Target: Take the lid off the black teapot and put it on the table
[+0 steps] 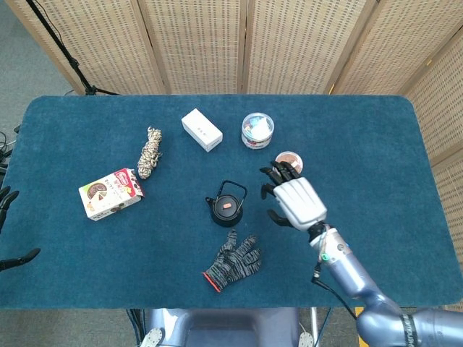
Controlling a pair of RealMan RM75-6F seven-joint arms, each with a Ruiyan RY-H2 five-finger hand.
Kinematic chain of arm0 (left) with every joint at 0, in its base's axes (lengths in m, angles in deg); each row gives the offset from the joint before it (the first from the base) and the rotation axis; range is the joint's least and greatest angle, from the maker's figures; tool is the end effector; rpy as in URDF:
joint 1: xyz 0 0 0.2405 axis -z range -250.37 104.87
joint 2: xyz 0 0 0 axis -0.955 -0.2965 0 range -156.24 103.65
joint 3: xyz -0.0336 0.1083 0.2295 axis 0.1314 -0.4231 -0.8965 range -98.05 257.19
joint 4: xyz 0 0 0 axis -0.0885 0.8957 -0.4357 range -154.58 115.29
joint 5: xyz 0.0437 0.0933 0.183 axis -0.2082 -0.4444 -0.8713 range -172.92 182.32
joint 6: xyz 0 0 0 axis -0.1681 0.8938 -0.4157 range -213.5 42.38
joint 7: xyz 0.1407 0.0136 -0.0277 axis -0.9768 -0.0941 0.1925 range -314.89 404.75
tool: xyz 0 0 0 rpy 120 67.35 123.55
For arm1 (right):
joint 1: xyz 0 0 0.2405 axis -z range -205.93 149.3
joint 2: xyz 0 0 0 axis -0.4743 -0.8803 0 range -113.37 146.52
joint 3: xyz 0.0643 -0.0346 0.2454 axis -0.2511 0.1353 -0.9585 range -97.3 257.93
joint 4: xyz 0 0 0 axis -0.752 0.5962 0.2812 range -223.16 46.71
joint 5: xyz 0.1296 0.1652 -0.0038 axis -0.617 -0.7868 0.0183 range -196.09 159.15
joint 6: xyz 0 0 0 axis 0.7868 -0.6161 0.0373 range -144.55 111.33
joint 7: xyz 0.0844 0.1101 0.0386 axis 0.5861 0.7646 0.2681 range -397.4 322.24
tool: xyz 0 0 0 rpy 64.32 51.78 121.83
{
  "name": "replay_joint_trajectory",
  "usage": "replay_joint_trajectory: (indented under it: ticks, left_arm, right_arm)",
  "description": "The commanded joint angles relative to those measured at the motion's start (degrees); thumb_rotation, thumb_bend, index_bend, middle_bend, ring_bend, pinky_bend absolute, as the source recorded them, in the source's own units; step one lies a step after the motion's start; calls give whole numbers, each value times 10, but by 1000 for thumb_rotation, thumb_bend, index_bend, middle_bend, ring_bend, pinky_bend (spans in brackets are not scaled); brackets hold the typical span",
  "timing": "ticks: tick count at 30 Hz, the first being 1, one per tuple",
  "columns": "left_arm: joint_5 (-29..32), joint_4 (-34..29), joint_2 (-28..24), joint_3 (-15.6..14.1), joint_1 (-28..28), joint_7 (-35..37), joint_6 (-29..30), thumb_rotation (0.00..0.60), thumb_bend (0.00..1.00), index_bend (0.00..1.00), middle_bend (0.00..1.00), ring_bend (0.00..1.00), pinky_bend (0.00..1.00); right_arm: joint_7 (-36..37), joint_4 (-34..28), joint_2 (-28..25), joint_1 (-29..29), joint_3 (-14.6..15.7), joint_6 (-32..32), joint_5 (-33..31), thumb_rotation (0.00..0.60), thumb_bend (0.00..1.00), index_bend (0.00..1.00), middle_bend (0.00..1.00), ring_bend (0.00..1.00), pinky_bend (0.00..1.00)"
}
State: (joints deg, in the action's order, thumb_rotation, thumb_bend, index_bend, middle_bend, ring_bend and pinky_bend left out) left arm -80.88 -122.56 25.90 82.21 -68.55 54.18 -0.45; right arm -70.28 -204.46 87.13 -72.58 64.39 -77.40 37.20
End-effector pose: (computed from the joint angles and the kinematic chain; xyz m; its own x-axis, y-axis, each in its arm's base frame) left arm -0.2896 0.1747 0.2058 0.2655 0.0095 0.9641 0.9641 0.0017 -0.2655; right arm -0.0663 -0.3124 0.0761 0.4133 -0.1728 0.8940 -0.8390 -0.4538 0.3002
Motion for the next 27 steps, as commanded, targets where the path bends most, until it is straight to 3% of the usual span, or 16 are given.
replay_joint_trajectory:
  ticks: [1, 5, 11, 22, 27]
  left_arm:
    - [0, 0, -1, 0, 1, 2, -1, 600, 0, 0, 0, 0, 0]
    - [3, 0, -3, 1, 0, 7, -2, 600, 0, 0, 0, 0, 0]
    - [5, -2, -3, 0, 3, 2, -9, 600, 0, 0, 0, 0, 0]
    - [10, -2, -2, 1, 9, -3, -19, 600, 0, 0, 0, 0, 0]
    - [10, 0, -2, 1, 10, -3, -22, 600, 0, 0, 0, 0, 0]
  right_arm:
    - [-68, 13, 81, -70, -22, -3, -83, 600, 382, 452, 148, 5, 74]
    - [-94, 44, 128, -101, -20, -15, -118, 600, 418, 457, 148, 5, 74]
    - [-118, 109, 193, -154, -41, -31, -189, 600, 445, 465, 148, 5, 74]
    - [-135, 177, 240, -187, -36, -35, -263, 600, 450, 454, 141, 4, 74]
    - [-136, 200, 255, -194, -28, -30, -279, 600, 453, 394, 113, 2, 74]
